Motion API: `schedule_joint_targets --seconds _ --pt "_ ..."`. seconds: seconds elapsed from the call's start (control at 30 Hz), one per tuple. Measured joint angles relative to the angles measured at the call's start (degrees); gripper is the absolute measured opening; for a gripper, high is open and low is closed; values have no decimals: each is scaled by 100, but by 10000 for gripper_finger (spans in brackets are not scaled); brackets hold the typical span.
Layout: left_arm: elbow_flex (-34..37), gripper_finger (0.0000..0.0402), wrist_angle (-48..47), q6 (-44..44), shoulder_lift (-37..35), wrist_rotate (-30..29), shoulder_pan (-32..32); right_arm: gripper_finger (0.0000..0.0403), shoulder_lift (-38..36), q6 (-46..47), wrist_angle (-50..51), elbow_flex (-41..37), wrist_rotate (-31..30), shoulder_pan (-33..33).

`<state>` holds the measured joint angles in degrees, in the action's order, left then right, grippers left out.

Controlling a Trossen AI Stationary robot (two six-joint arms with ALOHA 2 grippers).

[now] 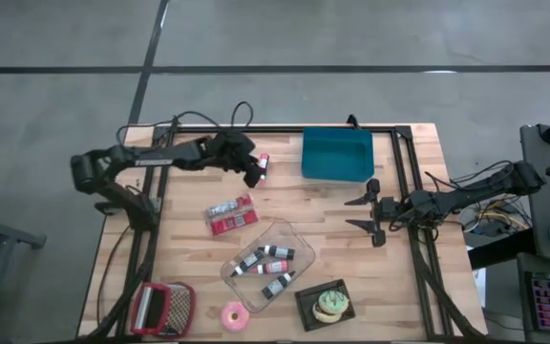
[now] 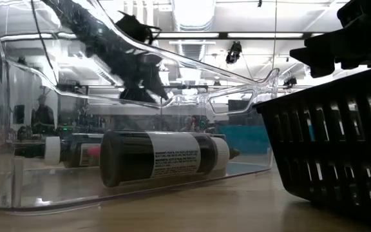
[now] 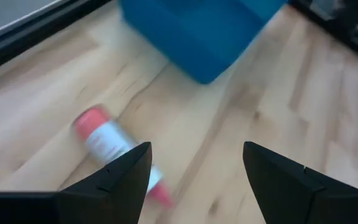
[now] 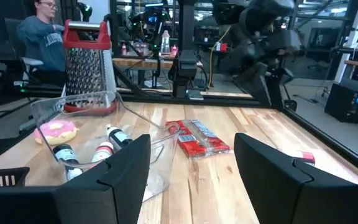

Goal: Pick & Place Food Item
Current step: Put the pink food coloring bottle into the transparent bin

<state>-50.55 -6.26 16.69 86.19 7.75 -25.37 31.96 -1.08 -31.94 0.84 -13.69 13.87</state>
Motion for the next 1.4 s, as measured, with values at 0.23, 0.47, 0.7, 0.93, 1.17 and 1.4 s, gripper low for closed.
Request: schedule_joint_targets --seconds 0.23,0.47,0.7,0.93,1.17,1.4 --pt "-1014 259 -663 231 686 140 -49 226 1 99 4 0 2 0" --pt "-2137 259 -2550 723 1457 -511 -74 226 1 156 13 0 2 0" --pt "-2903 259 -3093 838 2126 -610 -76 226 1 188 46 0 2 0" --pt "-3447 259 -3586 1036 2638 -638 -104 226 1 249 175 0 2 0" --pt "-3877 259 -3836 1113 2968 -778 -210 226 0 262 156 0 4 0" --pt "-3963 259 -4125 1173 3129 -749 -307 226 -1 255 153 0 4 0"
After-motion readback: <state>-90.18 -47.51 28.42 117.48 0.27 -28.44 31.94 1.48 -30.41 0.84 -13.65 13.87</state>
